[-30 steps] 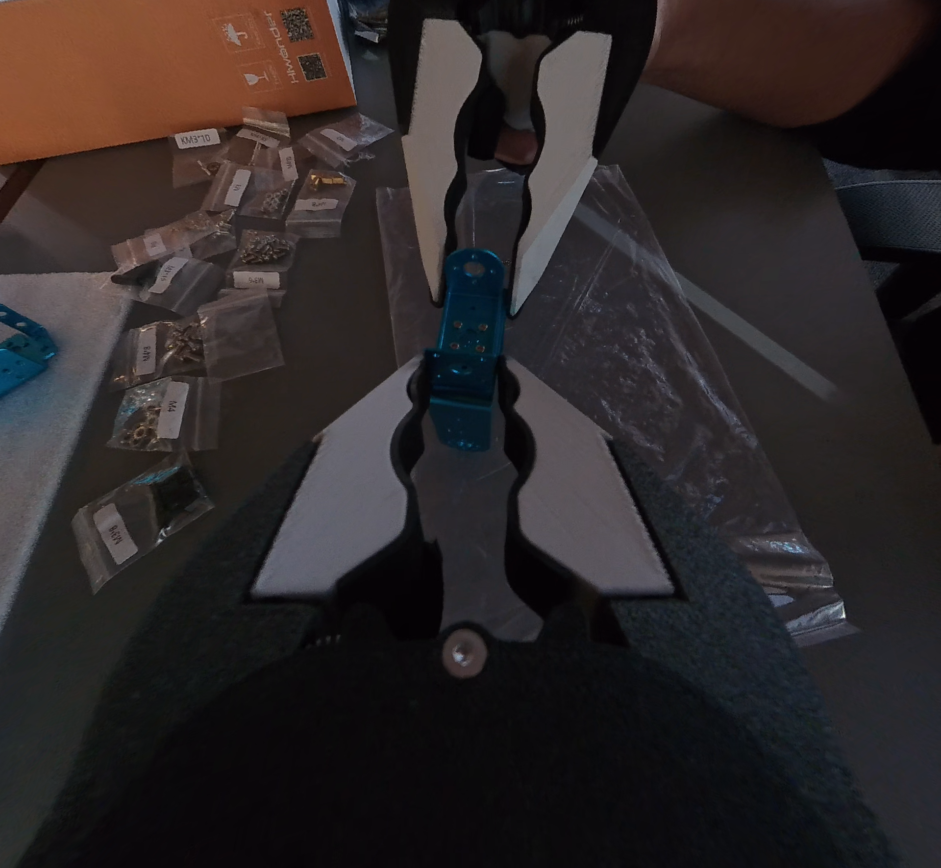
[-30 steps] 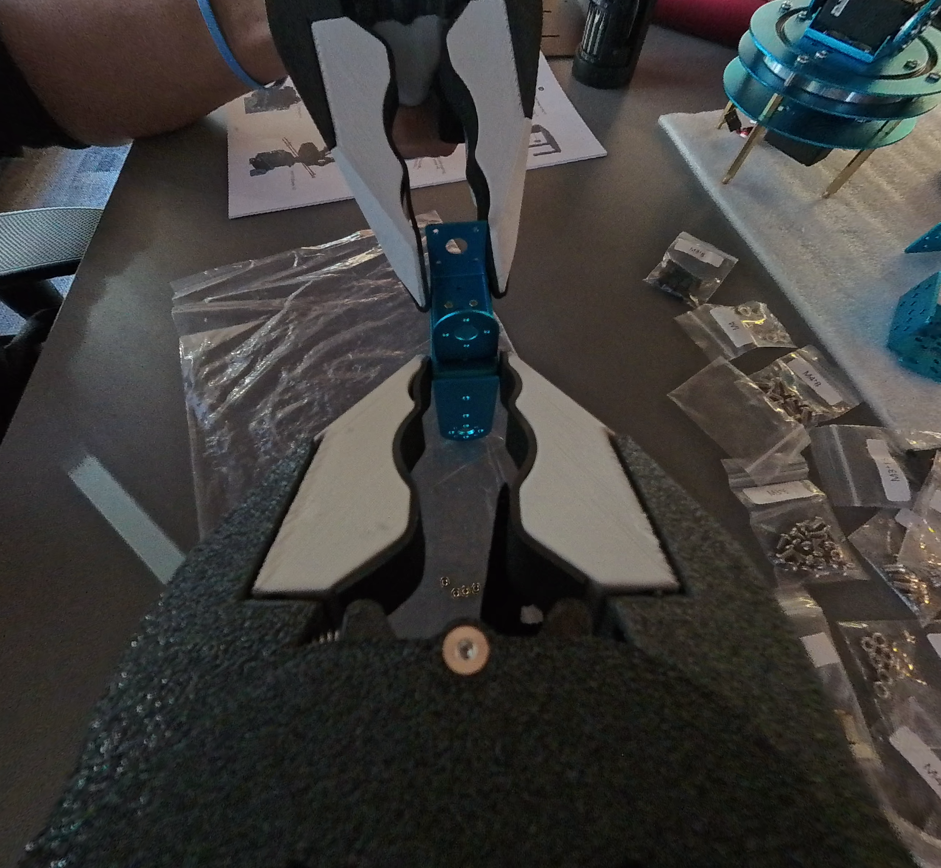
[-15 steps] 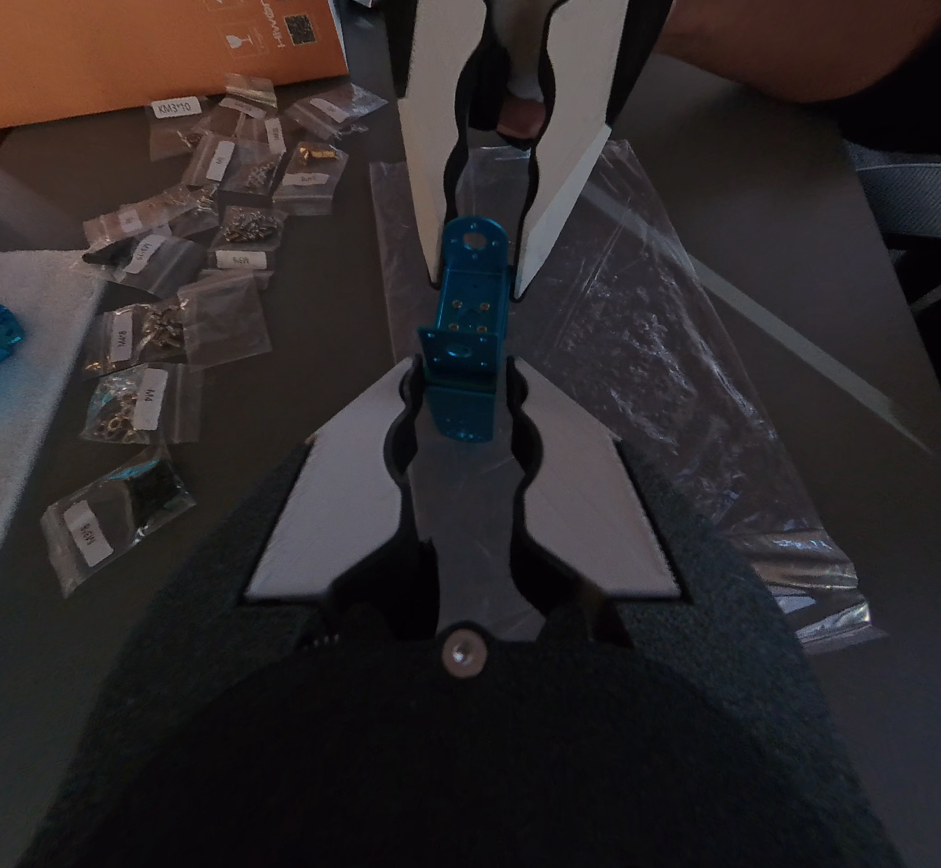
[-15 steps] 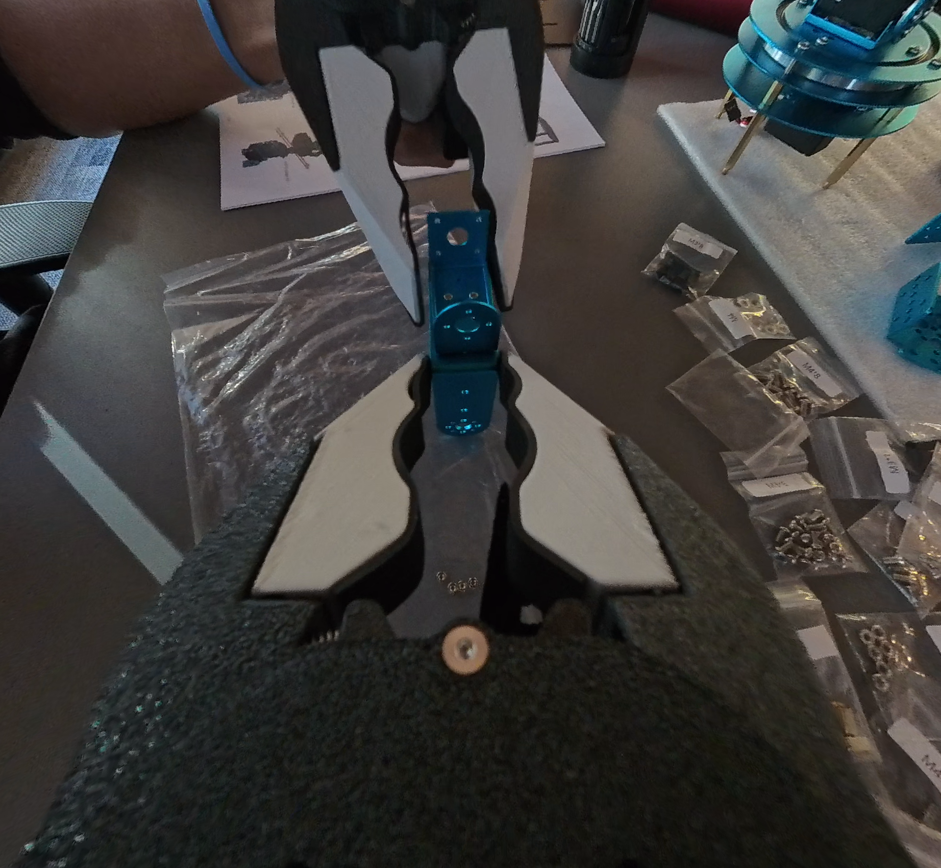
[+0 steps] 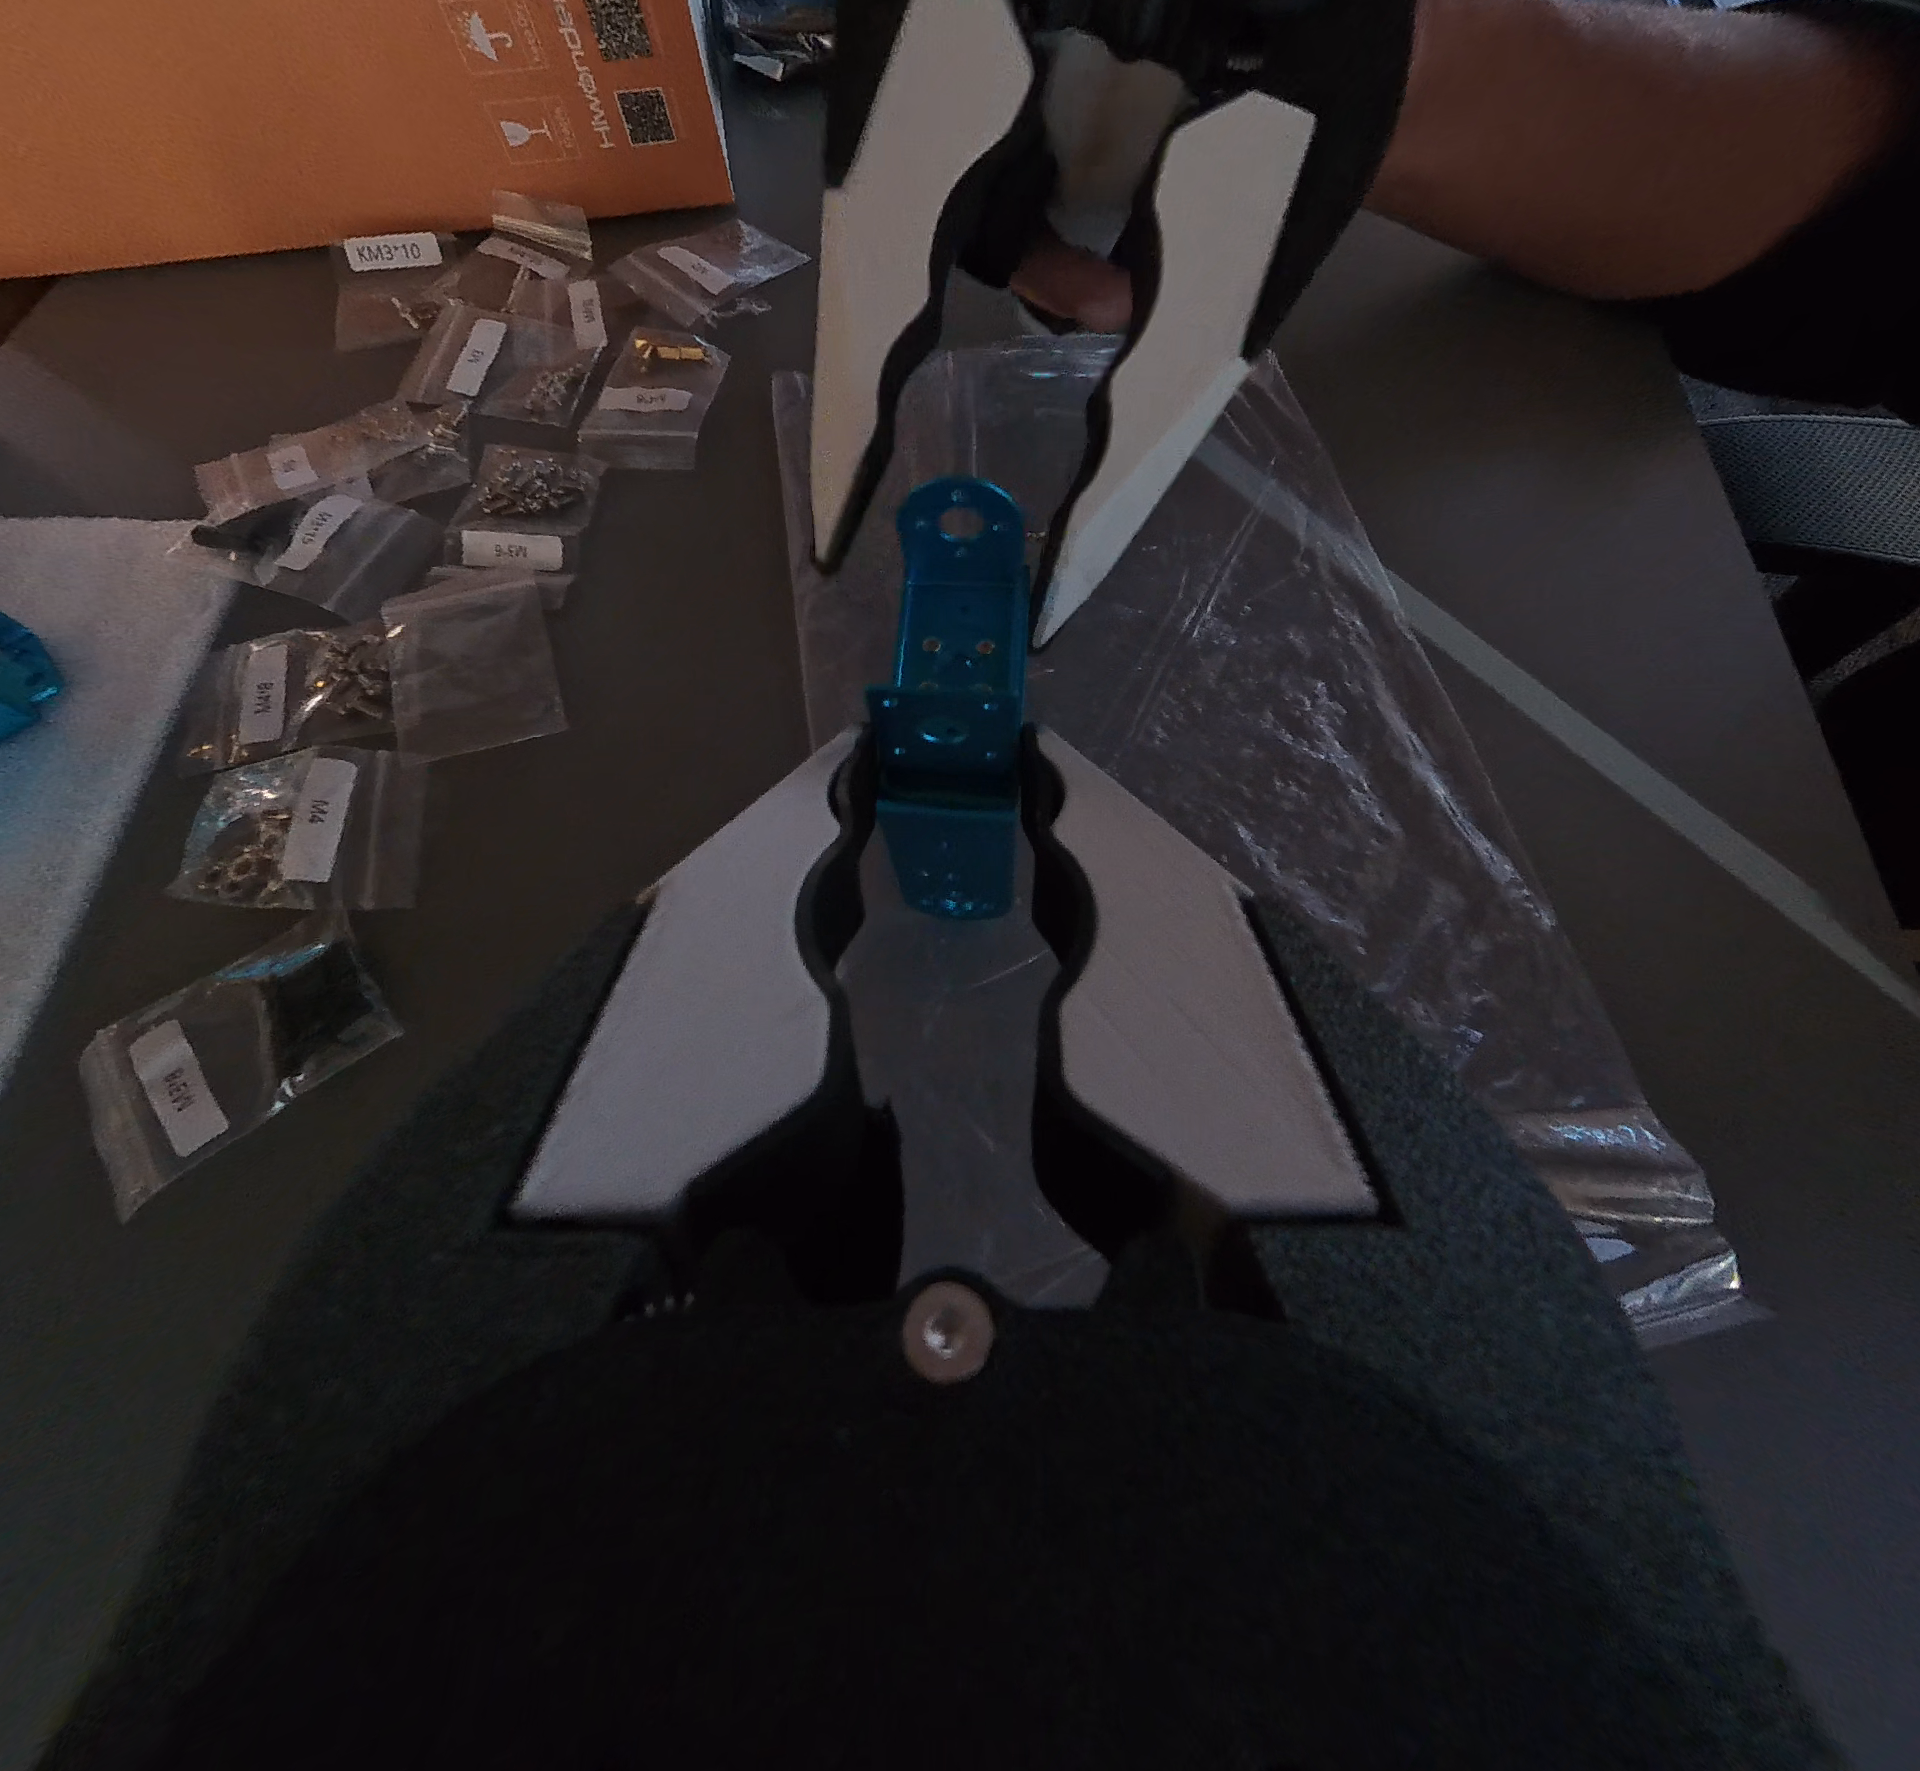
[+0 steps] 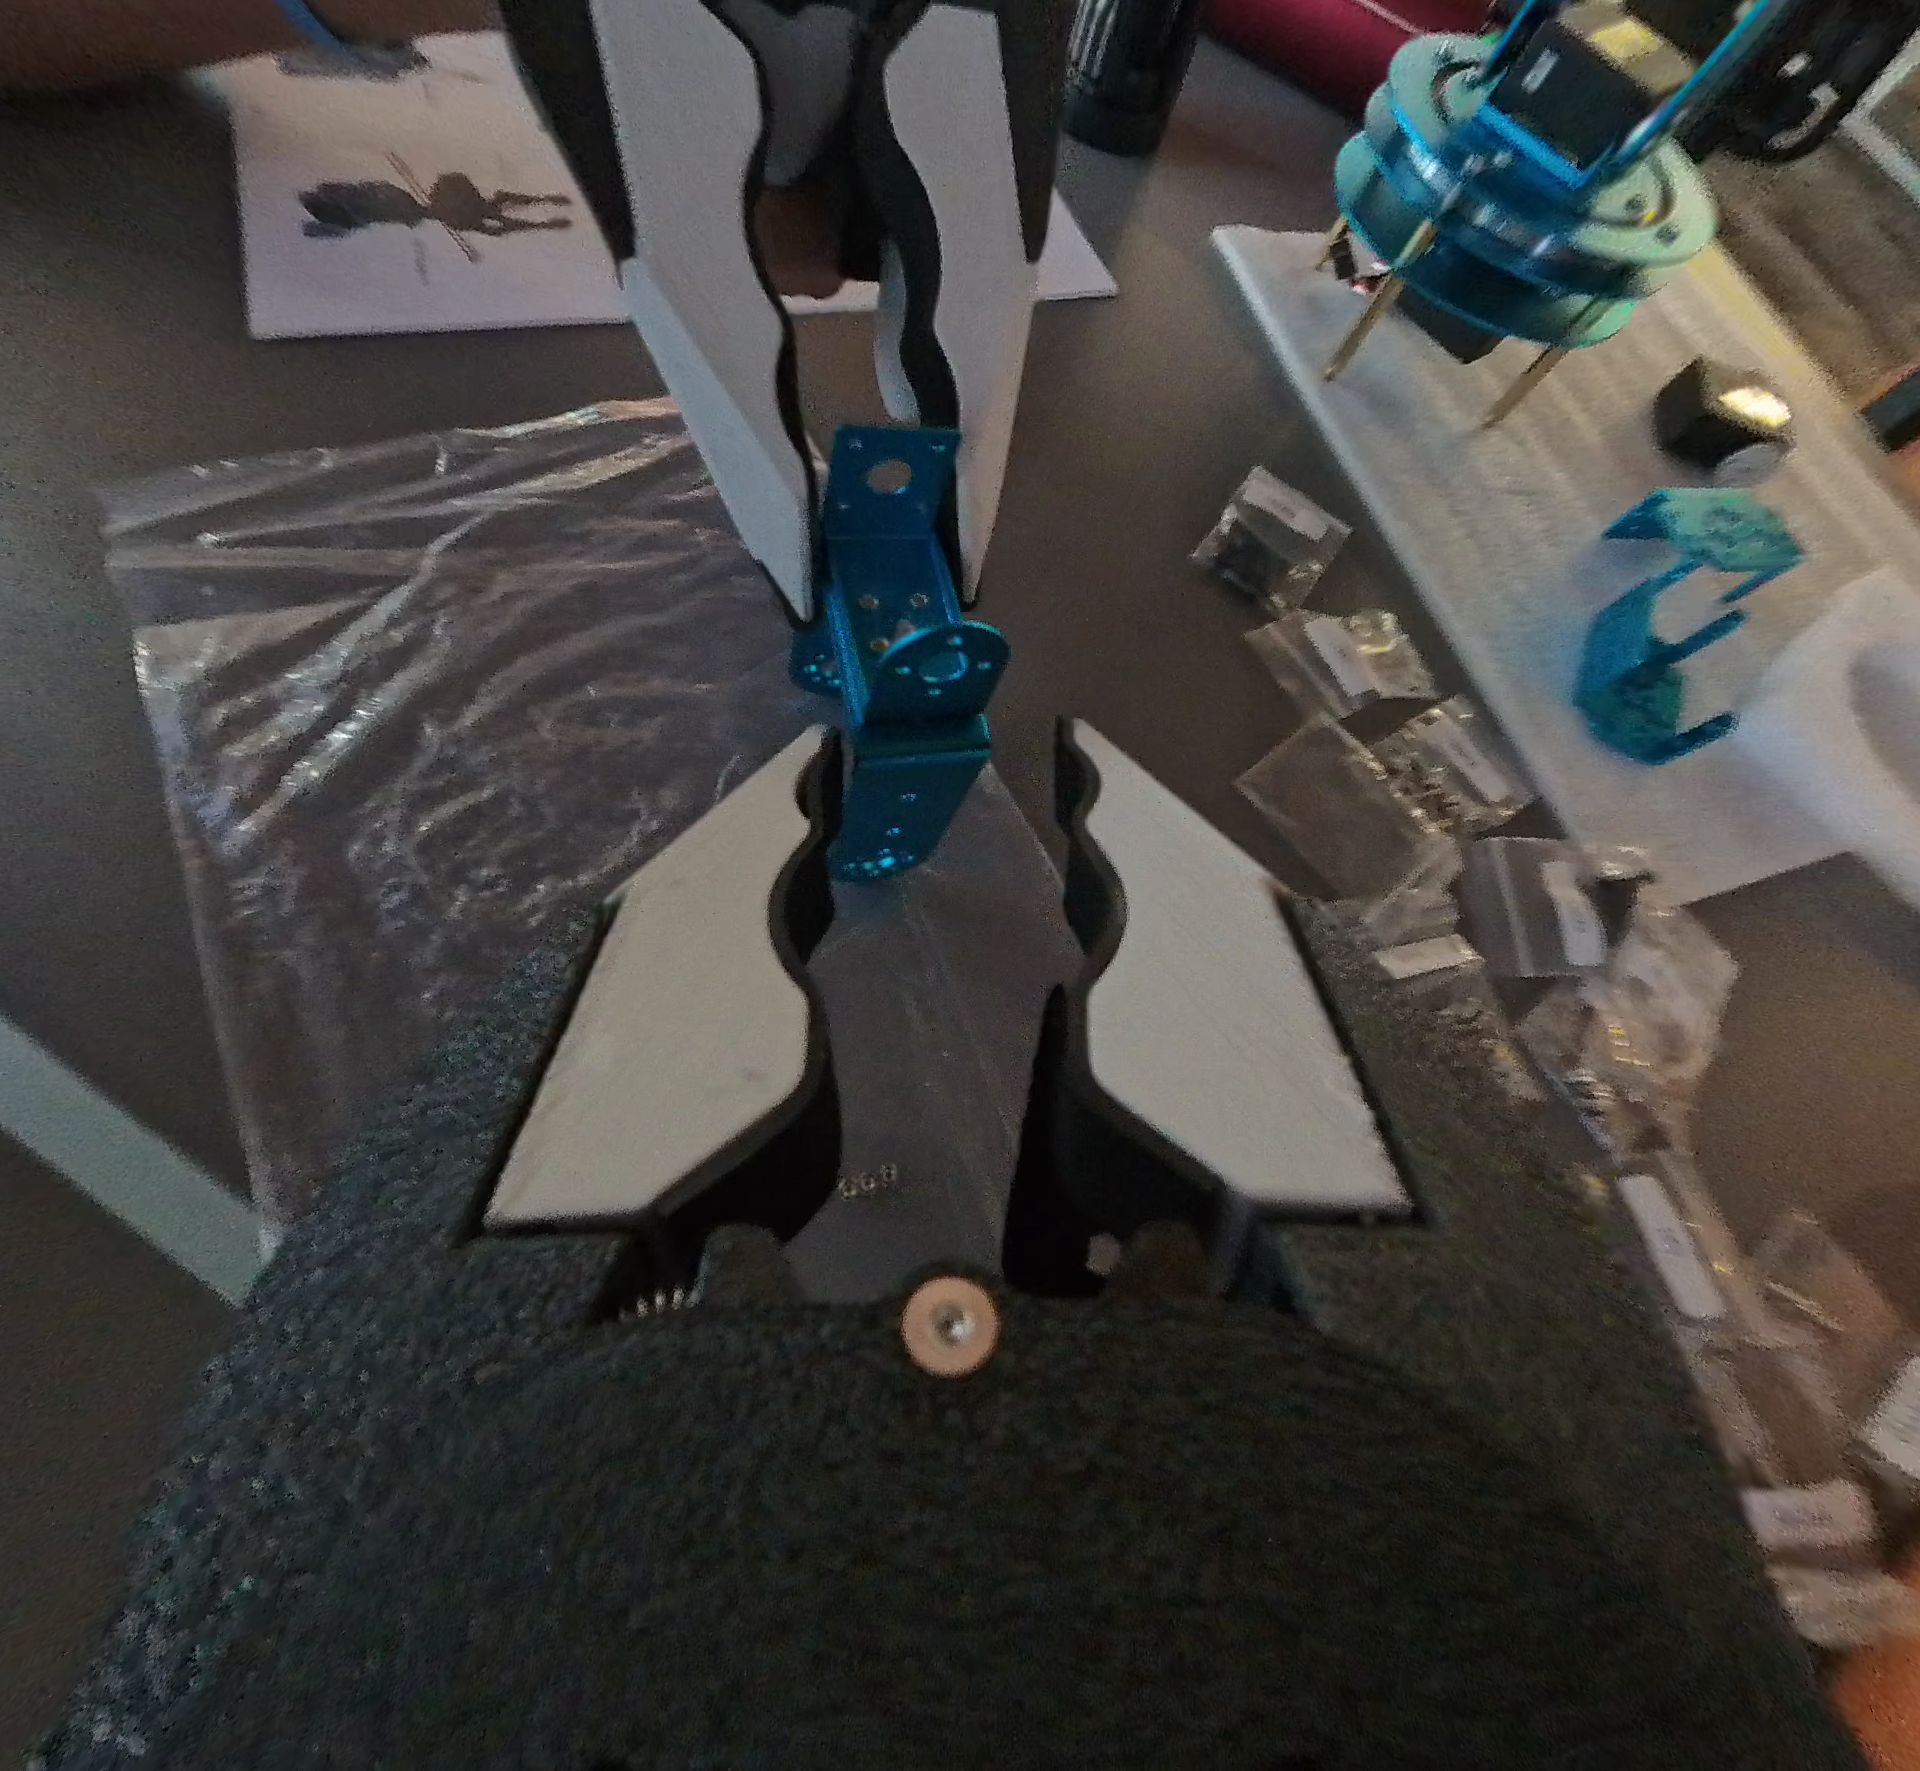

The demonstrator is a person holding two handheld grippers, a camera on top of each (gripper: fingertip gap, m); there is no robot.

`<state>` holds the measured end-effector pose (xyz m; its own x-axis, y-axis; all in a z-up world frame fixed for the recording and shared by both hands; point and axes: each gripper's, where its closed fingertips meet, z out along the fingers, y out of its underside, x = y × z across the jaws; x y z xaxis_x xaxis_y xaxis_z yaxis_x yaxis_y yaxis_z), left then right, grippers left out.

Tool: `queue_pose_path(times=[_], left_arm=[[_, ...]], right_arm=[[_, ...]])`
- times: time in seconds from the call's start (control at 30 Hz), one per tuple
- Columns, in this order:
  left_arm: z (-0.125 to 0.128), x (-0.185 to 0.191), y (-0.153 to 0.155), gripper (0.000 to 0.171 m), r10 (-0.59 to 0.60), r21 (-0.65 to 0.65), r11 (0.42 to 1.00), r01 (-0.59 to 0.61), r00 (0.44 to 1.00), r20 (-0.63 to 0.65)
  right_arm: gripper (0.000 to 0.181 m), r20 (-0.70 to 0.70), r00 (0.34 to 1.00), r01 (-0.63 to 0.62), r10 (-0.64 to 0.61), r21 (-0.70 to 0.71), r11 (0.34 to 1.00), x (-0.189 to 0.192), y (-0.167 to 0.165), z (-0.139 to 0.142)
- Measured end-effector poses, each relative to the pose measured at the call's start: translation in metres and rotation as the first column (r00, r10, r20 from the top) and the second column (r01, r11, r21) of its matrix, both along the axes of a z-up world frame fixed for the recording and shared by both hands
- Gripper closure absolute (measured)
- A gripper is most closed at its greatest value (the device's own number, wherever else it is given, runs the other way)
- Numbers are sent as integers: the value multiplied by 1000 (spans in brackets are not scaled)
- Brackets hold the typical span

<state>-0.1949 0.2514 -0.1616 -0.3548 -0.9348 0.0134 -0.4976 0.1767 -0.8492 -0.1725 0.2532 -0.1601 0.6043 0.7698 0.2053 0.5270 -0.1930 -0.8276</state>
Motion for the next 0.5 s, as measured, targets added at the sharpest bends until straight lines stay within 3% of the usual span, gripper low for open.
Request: queue_pose_path(times=[0.2, 0.33, 0.43, 0.5], left_arm=[[0, 2, 1, 145, 12, -10, 1000, -12, 1000, 1], [0, 2, 3, 145, 23, -17, 1000, -23, 1000, -1], [0, 2, 4, 145, 27, -27, 999, -27, 1000, 1], [0, 2, 4, 145, 28, -29, 999, -28, 1000, 0]], right_arm=[[135, 274, 955, 15, -108, 322, 947, -10, -6, 26], [140, 479, 855, -68, -200, 486, 871, -19, -8, 25], [143, 579, 775, -118, -254, 527, 842, -21, -7, 17], [140, 599, 759, -113, -257, 509, 853, -22, -6, 6]])
